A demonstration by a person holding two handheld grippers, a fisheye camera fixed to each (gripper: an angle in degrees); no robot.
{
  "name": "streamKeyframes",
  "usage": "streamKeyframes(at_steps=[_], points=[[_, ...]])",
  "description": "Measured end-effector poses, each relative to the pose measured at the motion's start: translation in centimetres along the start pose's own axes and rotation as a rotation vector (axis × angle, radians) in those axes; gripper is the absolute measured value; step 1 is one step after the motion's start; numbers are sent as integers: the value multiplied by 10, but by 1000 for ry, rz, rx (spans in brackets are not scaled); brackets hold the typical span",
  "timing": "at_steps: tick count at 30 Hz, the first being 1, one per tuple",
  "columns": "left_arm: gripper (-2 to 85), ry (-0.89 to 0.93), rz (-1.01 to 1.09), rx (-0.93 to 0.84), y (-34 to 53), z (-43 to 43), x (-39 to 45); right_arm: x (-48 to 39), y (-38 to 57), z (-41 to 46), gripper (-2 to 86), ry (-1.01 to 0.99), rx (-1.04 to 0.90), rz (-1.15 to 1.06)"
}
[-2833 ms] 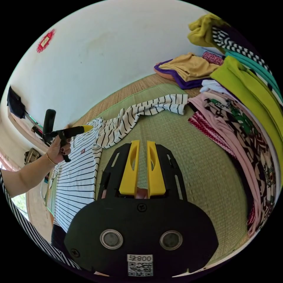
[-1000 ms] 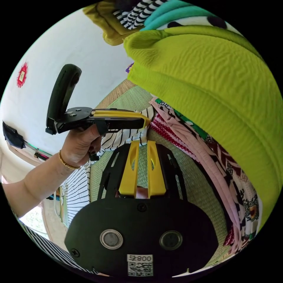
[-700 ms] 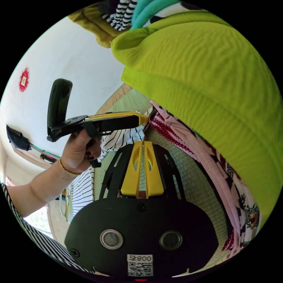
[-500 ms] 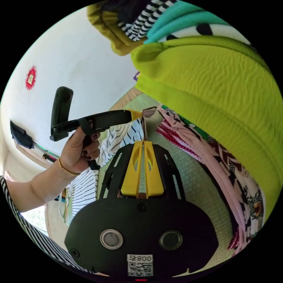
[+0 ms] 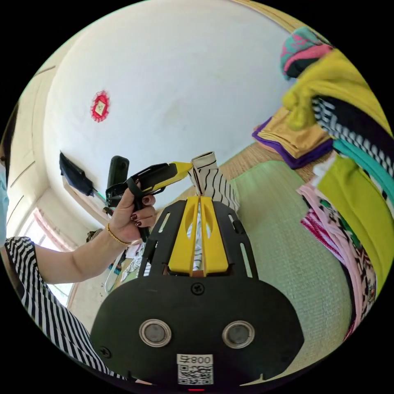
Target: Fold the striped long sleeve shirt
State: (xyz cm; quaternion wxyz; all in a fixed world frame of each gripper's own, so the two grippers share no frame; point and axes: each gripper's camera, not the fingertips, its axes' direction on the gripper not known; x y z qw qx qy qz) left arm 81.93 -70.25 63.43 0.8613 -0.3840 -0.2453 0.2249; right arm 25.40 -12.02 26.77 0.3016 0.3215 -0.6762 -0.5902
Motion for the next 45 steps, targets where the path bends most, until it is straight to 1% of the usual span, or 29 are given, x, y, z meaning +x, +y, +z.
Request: streamKeyframes(at_steps=[5, 9, 14, 18, 20, 21, 23, 24, 26, 32, 38, 45], points=[[9, -20, -5, 111, 91, -55, -49, -67, -29, 13, 3, -97, -17, -78], [9, -33, -36, 186, 167, -87, -86, -132, -43, 42, 3, -167, -82, -147], [8, -85, -117, 292, 298, -128, -148, -203, -52, 85, 3, -257, -166, -192], [8, -128, -183, 344, 392, -143, -189, -265, -49, 129, 3, -317, -274, -236], [8, -153, -239, 365, 456, -143, -218, -289, -43, 149, 3, -325, -323, -252], [8, -158, -257, 368, 472, -142, -226, -303, -39, 162, 3, -329, -357, -257], [8, -168, -331, 373, 534, -133, -260, -321, -31, 183, 3, -331, -414, -256], [8, -171, -347, 375, 549, -130, -268, -331, -26, 197, 3, -336, -451, -252], [8, -161, -411, 380, 605, -115, -299, -345, -20, 215, 4, -339, -495, -241], [8, -155, -502, 389, 722, -70, -362, -386, -11, 262, 4, -344, -612, -218], [8, -197, -555, 354, 811, -17, -413, -431, -4, 304, 4, -312, -705, -254], [9, -188, -664, 326, 898, 49, -470, -470, 6, 353, 4, -255, -820, -274]])
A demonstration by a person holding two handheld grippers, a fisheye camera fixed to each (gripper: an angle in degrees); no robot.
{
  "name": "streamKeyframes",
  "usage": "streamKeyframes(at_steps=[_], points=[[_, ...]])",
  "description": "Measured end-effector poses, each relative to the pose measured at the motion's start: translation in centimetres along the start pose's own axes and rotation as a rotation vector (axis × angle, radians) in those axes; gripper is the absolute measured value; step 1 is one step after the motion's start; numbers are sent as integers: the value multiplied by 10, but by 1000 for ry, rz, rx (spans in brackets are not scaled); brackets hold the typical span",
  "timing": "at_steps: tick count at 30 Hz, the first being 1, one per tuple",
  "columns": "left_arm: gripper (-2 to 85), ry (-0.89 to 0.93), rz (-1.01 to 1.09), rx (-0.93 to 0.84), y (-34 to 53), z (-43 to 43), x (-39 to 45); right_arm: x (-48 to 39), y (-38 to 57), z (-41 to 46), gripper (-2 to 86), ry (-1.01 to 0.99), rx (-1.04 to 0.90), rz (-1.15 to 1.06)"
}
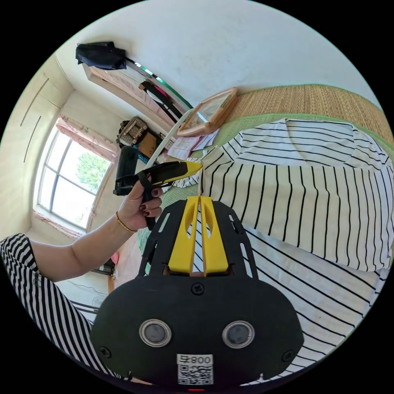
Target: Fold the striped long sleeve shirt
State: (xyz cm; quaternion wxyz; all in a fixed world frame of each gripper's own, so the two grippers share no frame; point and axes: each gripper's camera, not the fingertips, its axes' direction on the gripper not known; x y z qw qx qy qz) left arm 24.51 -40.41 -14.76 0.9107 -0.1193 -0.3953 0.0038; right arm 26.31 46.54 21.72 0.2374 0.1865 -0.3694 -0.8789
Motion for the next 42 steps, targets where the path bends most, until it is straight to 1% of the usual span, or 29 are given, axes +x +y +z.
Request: streamKeyframes(at_steps=[5, 11, 20, 25, 31, 33, 38, 42], points=[[10, 6, -70, -15, 36, 45, -58, -12, -24, 20, 4, 14, -50, 12], [10, -5, -102, -38, 63, 93, -100, -26, -51, 37, 4, 27, -88, 21], [7, -23, -129, -39, 96, 147, -127, -40, -78, 50, 4, 31, -121, 37], [5, -31, -122, -30, 107, 166, -126, -47, -89, 54, 4, 15, -127, 41], [2, -57, -77, 64, 117, 175, -101, -55, -97, 55, 4, 9, -125, 37], [2, -63, -43, 55, 116, 183, -89, -55, -100, 55, 4, -1, -122, 43], [2, -156, 50, -56, 102, 222, -58, -59, -103, 56, 5, -8, -129, 30], [2, -226, 39, -84, 96, 237, -49, -63, -102, 58, 5, -28, -142, 7]])
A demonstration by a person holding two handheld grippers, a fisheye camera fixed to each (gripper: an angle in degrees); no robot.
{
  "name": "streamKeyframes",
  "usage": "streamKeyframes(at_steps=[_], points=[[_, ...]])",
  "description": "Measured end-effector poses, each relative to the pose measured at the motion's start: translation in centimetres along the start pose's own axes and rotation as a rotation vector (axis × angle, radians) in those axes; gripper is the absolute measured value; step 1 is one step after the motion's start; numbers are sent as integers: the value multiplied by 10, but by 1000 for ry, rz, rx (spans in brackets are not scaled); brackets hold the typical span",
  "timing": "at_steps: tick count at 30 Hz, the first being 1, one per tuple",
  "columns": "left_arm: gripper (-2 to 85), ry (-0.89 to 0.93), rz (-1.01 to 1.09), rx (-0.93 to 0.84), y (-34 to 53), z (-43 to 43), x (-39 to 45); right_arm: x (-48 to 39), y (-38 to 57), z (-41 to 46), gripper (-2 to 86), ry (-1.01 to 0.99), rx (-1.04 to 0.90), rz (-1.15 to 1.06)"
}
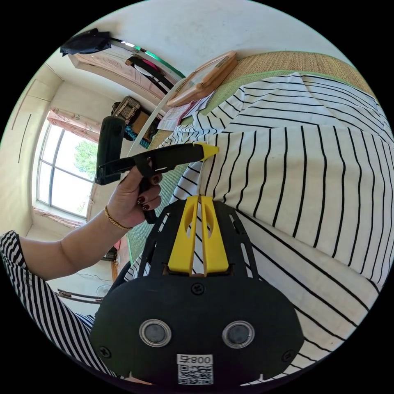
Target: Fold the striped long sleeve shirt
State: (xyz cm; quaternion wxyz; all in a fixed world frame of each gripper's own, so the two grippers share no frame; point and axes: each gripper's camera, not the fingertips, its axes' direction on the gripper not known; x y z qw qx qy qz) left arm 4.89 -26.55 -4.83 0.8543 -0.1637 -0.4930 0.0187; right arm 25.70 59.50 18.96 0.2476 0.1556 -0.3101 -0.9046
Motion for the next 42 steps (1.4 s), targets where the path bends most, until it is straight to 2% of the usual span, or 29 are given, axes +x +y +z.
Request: streamKeyframes(at_steps=[4, 11, 16, 29, 35, 37, 42], points=[[2, -9, -15, -4, -5, 2, 10, -1, 3, 2, 2, -40, -20, -12], [2, -35, 17, -14, -27, -4, 42, 2, 7, -17, 1, -9, 57, 4], [2, -38, 6, -15, -45, -15, 64, 12, 9, -5, 1, 63, 3, 36], [1, -88, 11, -10, -115, -60, 128, 22, 35, 3, 1, 28, 15, 42], [4, -79, 11, -25, -150, -83, 155, 34, 60, -20, 2, 43, 98, 66], [6, -55, 8, -6, -163, -94, 165, 39, 72, -37, 3, 83, 134, 59], [25, 67, 128, 17, -213, -111, 218, 67, 127, -110, 19, 407, 256, 119]])
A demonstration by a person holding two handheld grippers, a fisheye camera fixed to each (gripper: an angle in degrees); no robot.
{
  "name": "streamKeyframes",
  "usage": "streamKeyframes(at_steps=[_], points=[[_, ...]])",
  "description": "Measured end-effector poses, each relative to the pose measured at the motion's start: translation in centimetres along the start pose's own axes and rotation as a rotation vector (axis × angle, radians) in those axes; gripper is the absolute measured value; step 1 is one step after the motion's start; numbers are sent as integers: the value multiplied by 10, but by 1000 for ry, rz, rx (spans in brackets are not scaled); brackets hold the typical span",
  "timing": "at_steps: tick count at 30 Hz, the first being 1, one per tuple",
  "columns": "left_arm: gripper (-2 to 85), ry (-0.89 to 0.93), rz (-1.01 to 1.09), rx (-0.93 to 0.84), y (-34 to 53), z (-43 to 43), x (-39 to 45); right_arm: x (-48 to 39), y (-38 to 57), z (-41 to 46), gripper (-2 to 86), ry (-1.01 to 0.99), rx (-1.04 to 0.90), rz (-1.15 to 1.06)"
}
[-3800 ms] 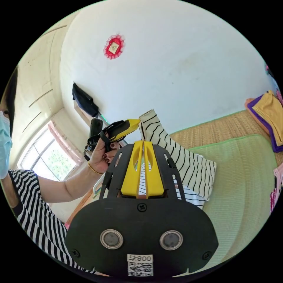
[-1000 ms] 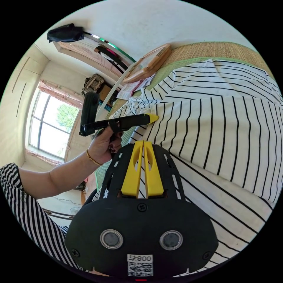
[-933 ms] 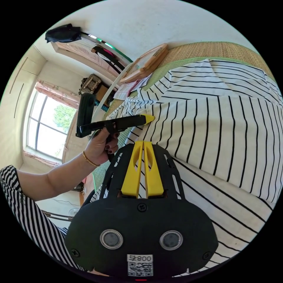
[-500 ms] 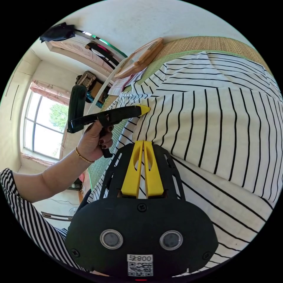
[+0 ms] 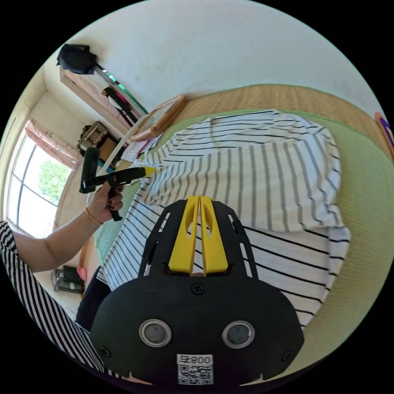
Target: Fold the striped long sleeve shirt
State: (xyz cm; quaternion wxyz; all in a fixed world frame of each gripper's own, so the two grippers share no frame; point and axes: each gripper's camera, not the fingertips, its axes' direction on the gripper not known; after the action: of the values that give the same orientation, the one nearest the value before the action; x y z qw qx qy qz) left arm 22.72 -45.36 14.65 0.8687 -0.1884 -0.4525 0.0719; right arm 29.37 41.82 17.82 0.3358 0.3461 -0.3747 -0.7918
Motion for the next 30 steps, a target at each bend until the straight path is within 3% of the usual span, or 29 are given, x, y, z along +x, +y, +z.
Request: streamKeyframes(at_steps=[9, 20, 25, 30], points=[[67, 171, 217, -117, -160, 58, 123, 60, 40, -49, 64, 308, 61, -12], [76, 81, 310, -275, -336, 108, 248, 103, 68, -8, 58, 313, 2, -28], [51, -33, 343, -361, -375, 113, 287, 131, 84, 1, 33, 281, 7, 5], [16, -56, 380, -319, -402, 83, 321, 162, 99, 6, 11, 224, 28, 23]])
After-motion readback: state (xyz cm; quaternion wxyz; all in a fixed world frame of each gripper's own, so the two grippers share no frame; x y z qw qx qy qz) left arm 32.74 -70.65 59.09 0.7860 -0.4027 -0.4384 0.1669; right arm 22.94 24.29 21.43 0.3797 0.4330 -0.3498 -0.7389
